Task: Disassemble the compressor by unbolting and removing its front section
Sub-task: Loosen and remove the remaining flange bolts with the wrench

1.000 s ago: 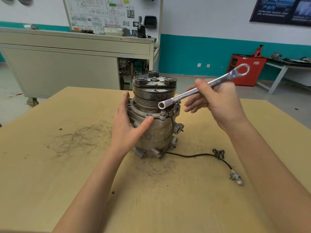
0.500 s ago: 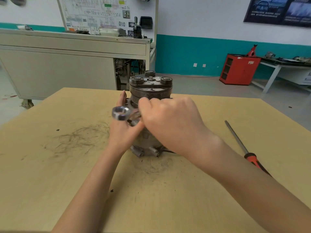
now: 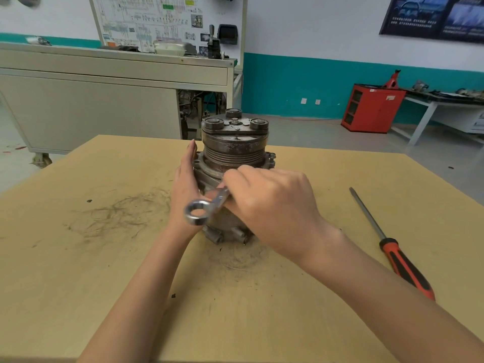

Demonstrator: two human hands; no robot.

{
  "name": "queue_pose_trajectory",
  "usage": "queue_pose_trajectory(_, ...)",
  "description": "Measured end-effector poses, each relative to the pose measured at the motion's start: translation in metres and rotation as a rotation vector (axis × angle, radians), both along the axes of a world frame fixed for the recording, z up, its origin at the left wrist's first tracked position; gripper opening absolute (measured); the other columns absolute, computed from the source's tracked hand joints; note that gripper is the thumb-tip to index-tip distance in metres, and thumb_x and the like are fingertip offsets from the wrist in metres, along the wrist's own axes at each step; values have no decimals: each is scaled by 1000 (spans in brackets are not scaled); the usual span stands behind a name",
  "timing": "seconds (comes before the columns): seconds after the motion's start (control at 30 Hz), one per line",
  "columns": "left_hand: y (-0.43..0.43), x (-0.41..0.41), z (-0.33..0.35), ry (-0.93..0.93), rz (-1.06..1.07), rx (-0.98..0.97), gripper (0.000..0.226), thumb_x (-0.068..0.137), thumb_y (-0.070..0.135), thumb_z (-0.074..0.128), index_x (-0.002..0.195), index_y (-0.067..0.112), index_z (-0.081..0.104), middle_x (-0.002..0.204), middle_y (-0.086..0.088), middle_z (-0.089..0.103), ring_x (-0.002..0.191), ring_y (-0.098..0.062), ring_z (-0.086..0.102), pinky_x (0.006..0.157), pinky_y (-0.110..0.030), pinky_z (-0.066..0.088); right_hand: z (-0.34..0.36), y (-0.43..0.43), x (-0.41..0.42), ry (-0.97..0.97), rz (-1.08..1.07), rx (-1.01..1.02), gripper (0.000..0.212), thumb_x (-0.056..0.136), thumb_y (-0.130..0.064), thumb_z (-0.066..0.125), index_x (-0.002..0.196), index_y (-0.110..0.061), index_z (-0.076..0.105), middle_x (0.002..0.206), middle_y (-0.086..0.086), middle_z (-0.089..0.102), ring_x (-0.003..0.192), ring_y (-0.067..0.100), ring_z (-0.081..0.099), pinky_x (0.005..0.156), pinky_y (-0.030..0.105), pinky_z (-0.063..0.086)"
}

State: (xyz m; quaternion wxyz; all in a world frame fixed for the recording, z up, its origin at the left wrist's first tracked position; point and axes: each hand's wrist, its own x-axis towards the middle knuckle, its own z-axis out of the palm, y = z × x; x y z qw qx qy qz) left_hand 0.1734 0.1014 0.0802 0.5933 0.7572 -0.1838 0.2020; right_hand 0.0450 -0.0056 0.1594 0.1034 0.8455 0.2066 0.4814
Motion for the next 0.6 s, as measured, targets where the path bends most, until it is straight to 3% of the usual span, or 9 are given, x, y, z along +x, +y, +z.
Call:
queue_pose_trajectory(0.1, 3, -9, -4, -42, -51, 38, 110, 60, 87, 58, 149, 37, 18, 146, 16, 29, 141, -13, 31, 114, -47, 31, -8, -20, -6, 120, 155, 182, 22, 87, -27, 61, 82, -8, 71, 64, 3, 62, 51, 18, 58, 43, 29, 45)
queue_pose_trajectory(0.2, 5, -12, -2, -36, -57, 69, 110, 64, 78, 61, 152, 29, 16, 143, 17, 28, 140, -12, 31, 114, -48, 32, -20, -50, -11, 348, 429, 542, 33, 88, -28, 58, 105, -3, 68, 86, 7, 70, 75, 19, 67, 64, 37, 56)
queue_pose_trajectory(0.3, 5, -15, 3, -14, -58, 85, 107, 66, 70, 61, 153, 27, 15, 143, 15, 29, 141, -11, 29, 115, -46, 32, -28, -80, -5, 588, 627, 950, 23, 94, -22, 52, 110, -14, 66, 96, 1, 70, 94, 18, 67, 74, 32, 56)
queue_pose_trajectory(0.37, 5, -15, 3, -11, -63, 82, 107, 66, 69, 61, 153, 27, 15, 145, 13, 29, 141, -10, 29, 115, -45, 32, -27, -92, 6, 708, 737, 1166, 23, 95, -18, 47, 103, -21, 69, 92, 3, 70, 92, 25, 67, 68, 33, 55)
queue_pose_trajectory(0.47, 5, -15, 2, -3, -63, 70, 106, 67, 69, 61, 152, 29, 14, 146, 14, 29, 141, -10, 29, 114, -46, 32, -18, -102, 33, 906, 888, 1471, 29, 94, -14, 37, 93, -15, 66, 78, 7, 66, 77, 24, 66, 56, 29, 51)
queue_pose_trajectory(0.6, 5, -16, 2, -5, -62, 75, 105, 67, 70, 61, 152, 30, 14, 146, 16, 29, 141, -11, 29, 114, -48, 33, -10, -102, 65, 1042, 841, 1746, 25, 98, -13, 28, 89, -12, 51, 62, 4, 62, 57, 17, 60, 46, 22, 44)
